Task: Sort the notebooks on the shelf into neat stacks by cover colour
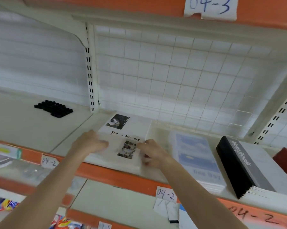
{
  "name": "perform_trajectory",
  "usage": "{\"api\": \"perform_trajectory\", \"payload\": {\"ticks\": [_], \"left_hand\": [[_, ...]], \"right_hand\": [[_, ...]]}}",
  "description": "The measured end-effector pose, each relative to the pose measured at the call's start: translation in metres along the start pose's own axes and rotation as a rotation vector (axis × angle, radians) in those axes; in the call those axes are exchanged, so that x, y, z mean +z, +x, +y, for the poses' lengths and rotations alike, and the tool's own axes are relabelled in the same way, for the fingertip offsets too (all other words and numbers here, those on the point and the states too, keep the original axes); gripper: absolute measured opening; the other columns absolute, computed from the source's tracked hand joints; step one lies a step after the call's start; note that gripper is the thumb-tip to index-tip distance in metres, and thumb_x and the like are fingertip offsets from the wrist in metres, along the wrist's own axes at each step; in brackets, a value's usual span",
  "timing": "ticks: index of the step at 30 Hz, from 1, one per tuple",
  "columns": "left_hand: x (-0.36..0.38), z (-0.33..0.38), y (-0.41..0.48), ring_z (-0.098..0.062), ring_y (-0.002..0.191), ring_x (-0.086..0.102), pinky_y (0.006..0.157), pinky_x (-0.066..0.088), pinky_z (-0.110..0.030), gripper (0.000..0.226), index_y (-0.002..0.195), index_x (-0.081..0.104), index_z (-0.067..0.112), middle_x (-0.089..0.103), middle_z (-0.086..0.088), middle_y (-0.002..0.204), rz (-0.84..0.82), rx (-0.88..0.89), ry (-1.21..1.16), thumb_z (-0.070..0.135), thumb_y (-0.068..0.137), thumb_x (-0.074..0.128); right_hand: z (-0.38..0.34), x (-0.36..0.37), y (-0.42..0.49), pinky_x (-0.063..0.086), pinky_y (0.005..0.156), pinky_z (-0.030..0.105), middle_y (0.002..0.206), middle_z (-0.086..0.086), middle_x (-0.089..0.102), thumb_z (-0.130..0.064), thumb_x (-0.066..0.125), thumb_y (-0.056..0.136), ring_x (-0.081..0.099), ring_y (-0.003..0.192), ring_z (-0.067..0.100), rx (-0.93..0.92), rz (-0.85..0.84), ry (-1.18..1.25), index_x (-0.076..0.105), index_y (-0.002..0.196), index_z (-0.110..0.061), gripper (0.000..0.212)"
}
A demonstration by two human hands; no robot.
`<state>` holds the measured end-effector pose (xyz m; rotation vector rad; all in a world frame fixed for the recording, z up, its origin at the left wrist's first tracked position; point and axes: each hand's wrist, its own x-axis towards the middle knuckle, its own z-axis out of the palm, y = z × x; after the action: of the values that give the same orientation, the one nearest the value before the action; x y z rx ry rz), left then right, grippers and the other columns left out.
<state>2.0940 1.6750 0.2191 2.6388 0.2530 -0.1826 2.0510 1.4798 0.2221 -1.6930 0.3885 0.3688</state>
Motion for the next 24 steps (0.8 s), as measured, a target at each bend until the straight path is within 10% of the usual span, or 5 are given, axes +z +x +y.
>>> {"api": "perform_trajectory", "payload": {"ticks": [7, 10, 14, 20, 24], "left_hand": [[-0.010, -0.022, 0.028, -0.017, 0.076, 0.060, 0.068, 0.047, -0.025, 0.015, 0.076, 0.057, 0.013, 0.063, -0.004, 0.083, -0.220, 0.023, -0.434, 0.017, 0.080, 0.071], [-0.013, -0.026, 0.036, -0.026, 0.082, 0.065, 0.077, 0.053, -0.032, 0.020, 0.095, 0.062, 0.002, 0.068, -0.012, 0.088, -0.308, 0.010, -0.529, 0.013, 0.081, 0.070], [-0.018, -0.033, 0.041, -0.018, 0.044, 0.061, 0.035, 0.043, -0.018, 0.013, 0.093, 0.060, -0.002, 0.064, -0.005, 0.052, -0.405, -0.047, -0.654, 0.009, 0.087, 0.063], [-0.013, -0.035, 0.051, -0.024, 0.074, 0.062, 0.050, 0.052, -0.027, 0.025, 0.093, 0.063, 0.015, 0.067, -0.006, 0.085, -0.515, -0.163, -0.818, 0.038, 0.084, 0.064], [-0.008, -0.028, 0.046, -0.018, 0.049, 0.066, 0.042, 0.051, -0.025, 0.018, 0.088, 0.064, 0.009, 0.070, -0.005, 0.062, -0.573, -0.112, -0.880, 0.026, 0.087, 0.063]], "right_hand": [[-0.013, 0.015, 0.006, 0.038, 0.067, 0.028, 0.082, 0.007, 0.052, -0.011, 0.059, 0.089, 0.043, 0.064, 0.012, 0.034, 0.153, 0.073, 0.052, 0.100, -0.004, 0.015], [-0.013, 0.021, 0.007, 0.037, 0.058, 0.026, 0.075, 0.008, 0.051, -0.015, 0.059, 0.090, 0.043, 0.057, 0.015, 0.105, 0.166, 0.057, 0.050, 0.096, -0.006, 0.014], [-0.011, 0.023, 0.011, 0.026, 0.057, 0.026, 0.078, 0.012, 0.045, -0.023, 0.061, 0.087, 0.035, 0.058, 0.018, 0.180, 0.210, 0.042, 0.047, 0.076, -0.010, 0.022], [-0.006, 0.020, 0.018, 0.034, 0.060, 0.025, 0.055, 0.001, 0.061, -0.028, 0.066, 0.084, 0.052, 0.054, 0.017, 0.211, 0.194, 0.102, 0.054, 0.069, -0.017, 0.021], [-0.004, 0.015, 0.017, 0.048, 0.042, 0.020, 0.047, 0.002, 0.064, -0.017, 0.064, 0.086, 0.059, 0.038, 0.012, 0.142, 0.211, 0.202, 0.060, 0.074, -0.014, 0.013]]}}
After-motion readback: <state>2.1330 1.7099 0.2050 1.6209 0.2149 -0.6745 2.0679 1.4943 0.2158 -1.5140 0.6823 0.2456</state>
